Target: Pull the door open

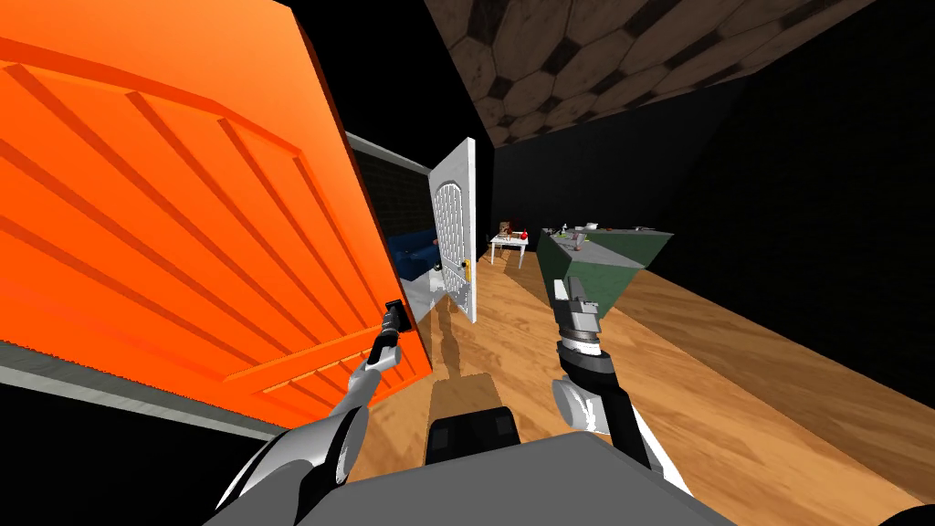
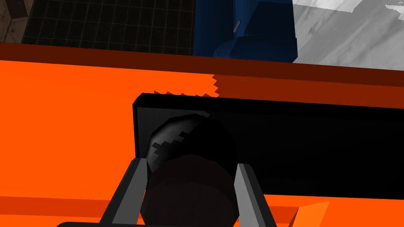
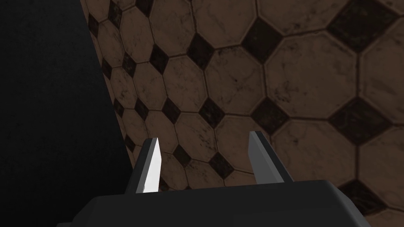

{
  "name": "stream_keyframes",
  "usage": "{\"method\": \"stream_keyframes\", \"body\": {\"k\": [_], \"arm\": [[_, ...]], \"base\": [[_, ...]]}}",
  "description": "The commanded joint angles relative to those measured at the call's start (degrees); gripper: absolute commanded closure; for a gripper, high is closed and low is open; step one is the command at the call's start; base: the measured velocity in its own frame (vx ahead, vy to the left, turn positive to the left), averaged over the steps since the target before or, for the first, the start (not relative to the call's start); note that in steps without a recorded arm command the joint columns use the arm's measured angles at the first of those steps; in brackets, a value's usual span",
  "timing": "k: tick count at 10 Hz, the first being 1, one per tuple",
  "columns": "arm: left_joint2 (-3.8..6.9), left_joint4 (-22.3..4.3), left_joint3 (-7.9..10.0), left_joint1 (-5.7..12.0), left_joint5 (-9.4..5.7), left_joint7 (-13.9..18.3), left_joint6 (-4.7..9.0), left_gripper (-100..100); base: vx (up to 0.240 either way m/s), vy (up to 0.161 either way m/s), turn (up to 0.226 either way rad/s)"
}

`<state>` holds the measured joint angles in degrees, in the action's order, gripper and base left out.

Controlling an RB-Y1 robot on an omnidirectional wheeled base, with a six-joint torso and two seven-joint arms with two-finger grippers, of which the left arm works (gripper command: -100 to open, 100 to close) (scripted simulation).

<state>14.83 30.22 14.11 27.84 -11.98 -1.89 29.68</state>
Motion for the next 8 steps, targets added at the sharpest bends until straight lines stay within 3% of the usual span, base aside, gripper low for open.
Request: {"method": "stream_keyframes", "body": {"k": [1,6,7,8], "arm": [[0.09,-1.13,-1.15,0.41,0.45,1.20,0.73,100],[0.25,-0.42,-3.55,0.14,1.42,3.40,0.53,100],[0.10,-0.19,-3.34,0.11,1.33,3.11,0.34,100],[0.10,-0.17,-4.22,-0.03,1.72,3.91,0.36,100]], "base": [[-0.239,0.063,-0.121],[-0.193,0.073,-0.092],[-0.083,0.017,-0.031],[-0.139,0.025,-0.070]]}}
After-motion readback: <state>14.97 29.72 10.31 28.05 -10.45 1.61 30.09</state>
